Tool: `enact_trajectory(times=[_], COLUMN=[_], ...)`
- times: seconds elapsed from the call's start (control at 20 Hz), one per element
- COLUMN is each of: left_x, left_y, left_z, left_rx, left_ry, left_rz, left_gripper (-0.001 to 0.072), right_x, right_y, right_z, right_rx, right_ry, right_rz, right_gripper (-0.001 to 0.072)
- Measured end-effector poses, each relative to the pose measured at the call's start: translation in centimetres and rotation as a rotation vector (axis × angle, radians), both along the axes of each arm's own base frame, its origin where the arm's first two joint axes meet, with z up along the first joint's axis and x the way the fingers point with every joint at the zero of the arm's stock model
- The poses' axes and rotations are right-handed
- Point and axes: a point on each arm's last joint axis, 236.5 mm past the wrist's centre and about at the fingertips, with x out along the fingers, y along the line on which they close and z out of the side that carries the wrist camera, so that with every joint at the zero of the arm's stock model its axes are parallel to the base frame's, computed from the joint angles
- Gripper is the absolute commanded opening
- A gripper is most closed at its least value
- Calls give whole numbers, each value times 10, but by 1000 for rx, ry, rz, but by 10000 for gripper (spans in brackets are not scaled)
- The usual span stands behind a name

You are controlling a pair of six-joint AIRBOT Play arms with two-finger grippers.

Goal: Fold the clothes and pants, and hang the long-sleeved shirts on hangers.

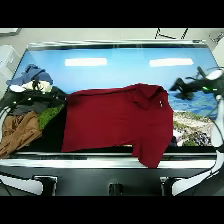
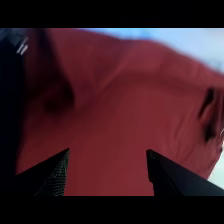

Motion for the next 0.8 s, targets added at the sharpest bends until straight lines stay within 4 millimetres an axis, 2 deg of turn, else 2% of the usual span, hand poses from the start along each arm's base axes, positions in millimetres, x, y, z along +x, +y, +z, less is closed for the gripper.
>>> enact_trajectory(times=[0.1, 0.2, 0.4, 0.55, 0.6, 0.65, 0.8], left_x=[-52, -102, -188, -227, -234, -240, -246], left_y=[14, 20, 12, 5, 3, 1, -7], left_z=[-7, -14, -37, -52, -56, -59, -65], left_rx=[37, 73, 83, 72, 69, 65, 38], left_ry=[131, 225, 328, 367, 371, 374, 373], left_rz=[-89, -143, -220, -250, -252, -253, -242], left_gripper=[520, 485, 484, 483, 476, 427, 420], right_x=[-61, -108, -175, -202, -208, -213, -217], right_y=[-20, -25, -9, 3, 6, 8, 15], right_z=[-6, -12, -35, -44, -45, -46, -46], right_rx=[-2, 1, 23, 50, 59, 67, 90], right_ry=[157, 244, 339, 383, 393, 402, 407], right_rz=[39, 36, 50, 77, 85, 89, 96], right_gripper=[494, 500, 499, 497, 497, 497, 497])
